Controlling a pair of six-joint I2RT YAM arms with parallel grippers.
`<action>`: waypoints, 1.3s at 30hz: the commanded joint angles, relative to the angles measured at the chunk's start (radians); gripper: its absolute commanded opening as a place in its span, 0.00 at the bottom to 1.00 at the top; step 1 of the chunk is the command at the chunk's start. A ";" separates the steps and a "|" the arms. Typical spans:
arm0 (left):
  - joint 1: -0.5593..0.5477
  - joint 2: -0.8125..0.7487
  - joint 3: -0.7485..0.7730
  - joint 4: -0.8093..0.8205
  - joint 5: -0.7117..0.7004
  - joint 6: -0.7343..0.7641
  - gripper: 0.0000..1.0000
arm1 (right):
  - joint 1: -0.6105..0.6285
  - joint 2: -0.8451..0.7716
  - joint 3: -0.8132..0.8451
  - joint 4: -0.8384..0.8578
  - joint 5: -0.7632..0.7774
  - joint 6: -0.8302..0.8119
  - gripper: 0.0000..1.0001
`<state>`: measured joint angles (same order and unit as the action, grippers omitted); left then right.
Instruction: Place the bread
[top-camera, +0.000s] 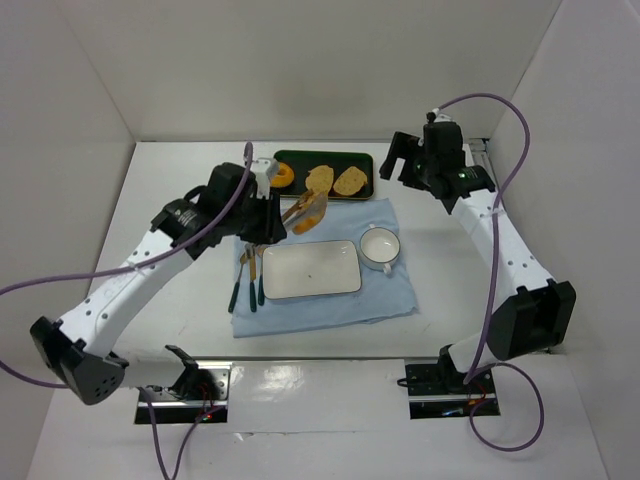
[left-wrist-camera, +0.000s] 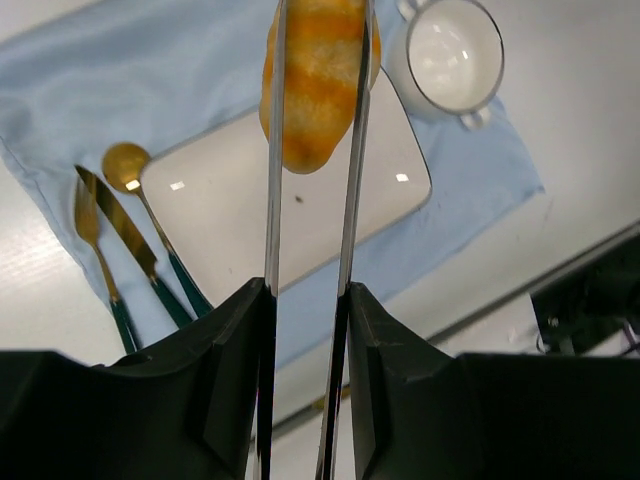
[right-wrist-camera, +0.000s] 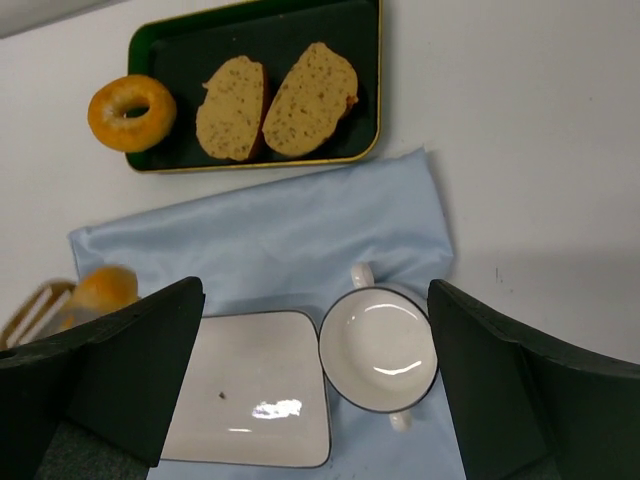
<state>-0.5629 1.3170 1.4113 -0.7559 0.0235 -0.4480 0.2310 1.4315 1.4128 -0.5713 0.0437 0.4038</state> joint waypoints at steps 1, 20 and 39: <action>-0.067 -0.085 -0.049 -0.066 -0.020 -0.047 0.43 | -0.005 0.041 0.098 0.065 0.004 0.001 1.00; -0.276 -0.151 -0.336 0.049 -0.157 -0.201 0.43 | -0.005 0.029 0.140 0.065 -0.027 0.010 1.00; -0.330 0.016 -0.333 0.095 -0.209 -0.189 0.43 | -0.024 -0.040 0.100 0.027 -0.007 0.001 1.00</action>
<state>-0.8883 1.3300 1.0790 -0.6655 -0.1539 -0.6342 0.2218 1.4292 1.5101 -0.5461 0.0223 0.4068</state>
